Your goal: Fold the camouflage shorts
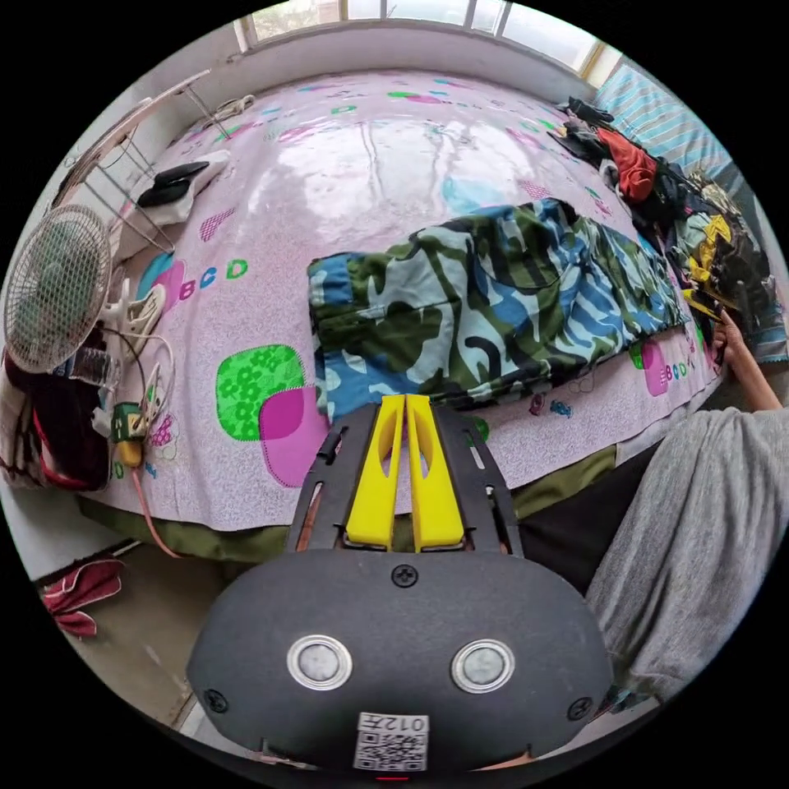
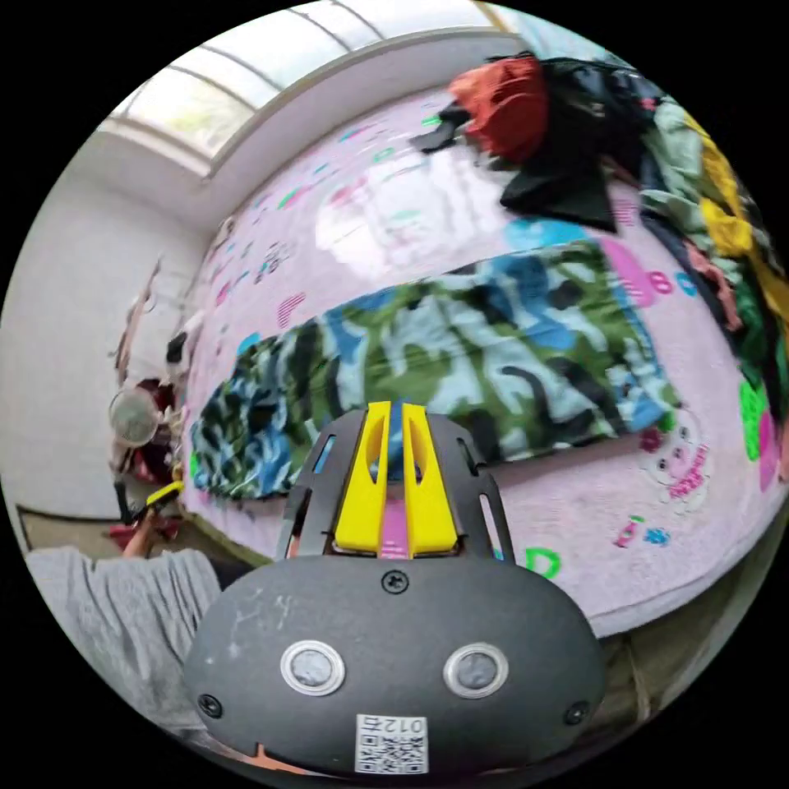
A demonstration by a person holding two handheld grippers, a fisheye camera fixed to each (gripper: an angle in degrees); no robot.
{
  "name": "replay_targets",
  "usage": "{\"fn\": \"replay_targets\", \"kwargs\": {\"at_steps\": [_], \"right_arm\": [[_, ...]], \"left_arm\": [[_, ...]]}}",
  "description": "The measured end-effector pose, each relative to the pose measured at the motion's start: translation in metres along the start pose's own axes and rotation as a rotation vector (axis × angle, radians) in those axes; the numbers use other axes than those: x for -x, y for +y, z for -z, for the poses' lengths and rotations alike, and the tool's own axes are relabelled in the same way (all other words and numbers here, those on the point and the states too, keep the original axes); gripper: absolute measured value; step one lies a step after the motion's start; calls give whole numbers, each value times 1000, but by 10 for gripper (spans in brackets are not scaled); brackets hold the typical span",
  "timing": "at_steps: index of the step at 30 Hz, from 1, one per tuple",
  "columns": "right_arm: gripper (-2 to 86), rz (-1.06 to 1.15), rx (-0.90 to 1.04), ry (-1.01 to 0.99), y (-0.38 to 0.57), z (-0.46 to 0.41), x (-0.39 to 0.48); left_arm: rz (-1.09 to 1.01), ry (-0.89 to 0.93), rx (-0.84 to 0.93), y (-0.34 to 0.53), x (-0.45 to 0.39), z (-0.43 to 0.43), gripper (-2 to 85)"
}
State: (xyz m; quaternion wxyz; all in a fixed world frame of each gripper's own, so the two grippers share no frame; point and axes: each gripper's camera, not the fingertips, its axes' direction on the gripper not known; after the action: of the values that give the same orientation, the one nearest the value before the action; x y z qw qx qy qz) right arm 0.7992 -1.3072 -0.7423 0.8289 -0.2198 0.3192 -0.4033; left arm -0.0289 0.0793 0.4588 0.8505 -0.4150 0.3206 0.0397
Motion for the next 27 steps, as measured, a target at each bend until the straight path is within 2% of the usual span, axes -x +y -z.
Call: {"fn": "replay_targets", "kwargs": {"at_steps": [2, 6, 9, 11, 16, 19, 21, 24, 27], "right_arm": [[-1, 178, 172, -143, 24, -85, 63], [-6, 342, 336, -144, 75, -174, 107], [-8, 412, 446, -38, 115, -218, 92], [-8, 469, 509, 90, 145, -236, 64], [-9, 588, 543, 211, 192, -246, 10], [-9, 647, 589, 272, 212, -253, -19], [-10, 671, 611, 297, 223, -256, -38], [-10, 676, 646, 320, 236, -260, -74], [-10, 655, 669, 325, 245, -260, -112]], "left_arm": [[-86, 54, 16, -22, -13, -8, 6], [-251, 7, 92, -45, -33, -32, 7], [-258, 28, 163, -39, -23, -49, 7], [-263, 19, 144, -31, -15, -48, 7], [-249, 52, 131, -22, 21, -27, 9], [-97, 91, -26, -26, 82, 24, 16], [176, 161, -140, -30, 165, 58, 33], [427, 318, -160, -33, 260, 61, 59], [494, 506, -79, -45, 312, 37, 73]]}}
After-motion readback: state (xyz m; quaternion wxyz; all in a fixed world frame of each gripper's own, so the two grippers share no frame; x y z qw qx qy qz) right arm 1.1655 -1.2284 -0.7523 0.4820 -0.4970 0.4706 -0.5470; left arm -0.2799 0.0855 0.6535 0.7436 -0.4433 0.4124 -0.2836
